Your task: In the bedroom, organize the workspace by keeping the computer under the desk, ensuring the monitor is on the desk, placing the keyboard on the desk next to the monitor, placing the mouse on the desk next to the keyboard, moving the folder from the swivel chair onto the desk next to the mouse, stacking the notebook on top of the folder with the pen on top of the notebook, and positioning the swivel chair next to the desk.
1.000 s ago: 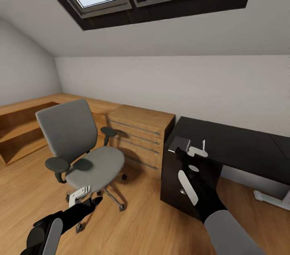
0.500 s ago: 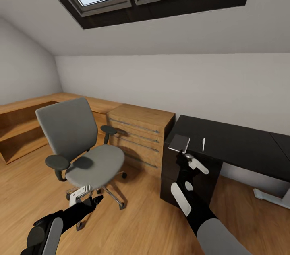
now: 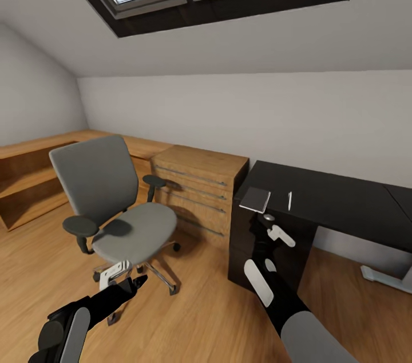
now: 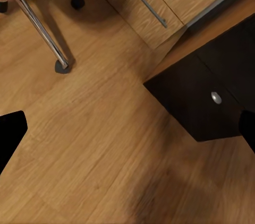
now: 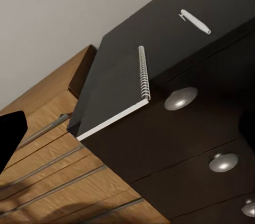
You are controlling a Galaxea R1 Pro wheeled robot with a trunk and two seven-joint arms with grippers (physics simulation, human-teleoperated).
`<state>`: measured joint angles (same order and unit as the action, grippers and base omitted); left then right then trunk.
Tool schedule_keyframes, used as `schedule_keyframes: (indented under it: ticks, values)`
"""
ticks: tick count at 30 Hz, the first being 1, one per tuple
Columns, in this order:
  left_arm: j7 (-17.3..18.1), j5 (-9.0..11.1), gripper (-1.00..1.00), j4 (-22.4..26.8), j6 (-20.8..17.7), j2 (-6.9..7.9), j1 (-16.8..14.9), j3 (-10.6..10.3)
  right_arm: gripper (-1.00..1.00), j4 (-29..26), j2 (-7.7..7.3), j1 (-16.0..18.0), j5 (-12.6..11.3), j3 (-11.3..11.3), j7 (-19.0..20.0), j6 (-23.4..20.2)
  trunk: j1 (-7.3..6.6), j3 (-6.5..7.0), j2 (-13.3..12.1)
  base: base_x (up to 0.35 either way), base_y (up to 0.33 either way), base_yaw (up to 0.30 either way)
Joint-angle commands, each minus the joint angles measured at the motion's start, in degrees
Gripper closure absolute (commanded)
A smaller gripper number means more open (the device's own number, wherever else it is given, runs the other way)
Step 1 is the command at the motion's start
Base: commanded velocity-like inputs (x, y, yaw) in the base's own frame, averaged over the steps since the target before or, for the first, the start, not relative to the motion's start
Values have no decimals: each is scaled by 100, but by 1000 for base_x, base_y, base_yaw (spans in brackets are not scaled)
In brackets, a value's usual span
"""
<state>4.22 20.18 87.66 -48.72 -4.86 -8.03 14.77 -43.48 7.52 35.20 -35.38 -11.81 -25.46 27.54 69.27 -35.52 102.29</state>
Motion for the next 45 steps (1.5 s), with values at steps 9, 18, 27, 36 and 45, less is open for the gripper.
schedule_keyframes:
  ticks: [9,18,27,36,45]
  values:
    - [38,-27,-100,5,-17,-7,-5,-54,-100,-19,-154,-74,-880,-13,1004,20,198,-168,365,0,0,0]
    - [30,-31,-100,5,-15,-7,-5,-90,-100,-29,-358,-91,-1771,-5,1321,-22,395,-330,726,0,0,0]
    - [27,-33,-100,-11,-15,-7,-5,-105,-100,-29,-391,-90,-2015,338,1345,-30,593,-491,1087,0,0,0]
    - [27,-39,-100,-17,-7,-7,-5,-112,-100,-35,-371,-88,-2046,431,1480,10,791,-653,1448,0,0,0]
    - [33,-40,-100,-16,-7,-7,-5,-115,-100,14,-335,-92,-2041,426,1905,46,945,-778,1729,0,0,0]
